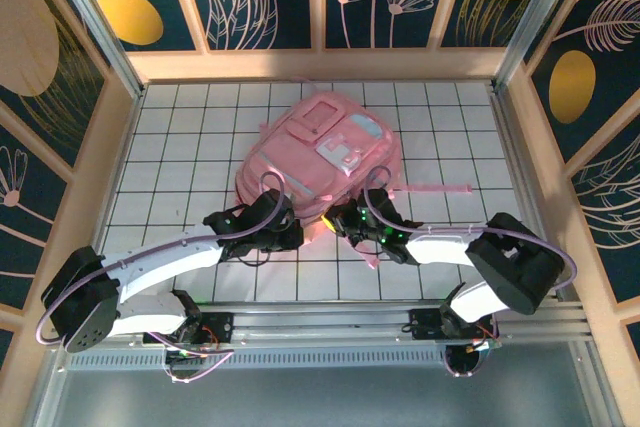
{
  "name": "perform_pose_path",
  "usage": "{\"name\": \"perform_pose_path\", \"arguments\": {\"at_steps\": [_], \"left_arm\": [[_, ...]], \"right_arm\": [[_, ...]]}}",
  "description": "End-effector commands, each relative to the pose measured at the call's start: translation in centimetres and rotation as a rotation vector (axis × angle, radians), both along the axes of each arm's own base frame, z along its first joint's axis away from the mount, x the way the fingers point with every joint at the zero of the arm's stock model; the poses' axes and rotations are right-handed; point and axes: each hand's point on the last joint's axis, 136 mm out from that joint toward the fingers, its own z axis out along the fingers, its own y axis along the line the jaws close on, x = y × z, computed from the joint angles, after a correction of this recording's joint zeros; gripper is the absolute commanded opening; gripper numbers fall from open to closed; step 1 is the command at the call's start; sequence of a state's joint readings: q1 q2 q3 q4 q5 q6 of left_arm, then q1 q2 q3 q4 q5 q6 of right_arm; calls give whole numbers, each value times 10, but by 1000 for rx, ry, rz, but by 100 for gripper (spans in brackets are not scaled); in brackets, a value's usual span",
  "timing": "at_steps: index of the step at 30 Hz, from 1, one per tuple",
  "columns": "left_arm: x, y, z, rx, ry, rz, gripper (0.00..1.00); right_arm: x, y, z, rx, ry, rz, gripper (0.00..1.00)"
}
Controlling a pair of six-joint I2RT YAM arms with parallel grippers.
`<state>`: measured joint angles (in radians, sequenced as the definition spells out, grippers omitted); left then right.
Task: Pack the student bag
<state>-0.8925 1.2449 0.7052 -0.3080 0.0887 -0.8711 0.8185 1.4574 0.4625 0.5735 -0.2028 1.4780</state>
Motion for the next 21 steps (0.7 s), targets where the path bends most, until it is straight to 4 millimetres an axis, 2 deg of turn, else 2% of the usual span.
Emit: {"name": "perform_pose_path", "arguments": {"at_steps": [1, 4, 6, 11, 16, 21], "left_arm": [[9, -14, 28, -81, -94, -20, 14], [9, -12, 26, -82, -89, -3, 26], [9, -11, 24, -81, -85, 3, 29], [10, -13, 23, -85, -80, 10, 28], [13, -6, 27, -62, -98, 32, 32], [17, 4, 31, -34, -132, 67, 24]], "right_arm": [[19, 9, 42, 80, -122, -40, 0], [19, 6, 45, 81, -132, -51, 0], [18, 6, 46, 84, -133, -45, 0], [16, 8, 45, 80, -130, -37, 0], [16, 7, 45, 74, -130, -37, 0], [16, 8, 48, 75, -138, -35, 0]]}}
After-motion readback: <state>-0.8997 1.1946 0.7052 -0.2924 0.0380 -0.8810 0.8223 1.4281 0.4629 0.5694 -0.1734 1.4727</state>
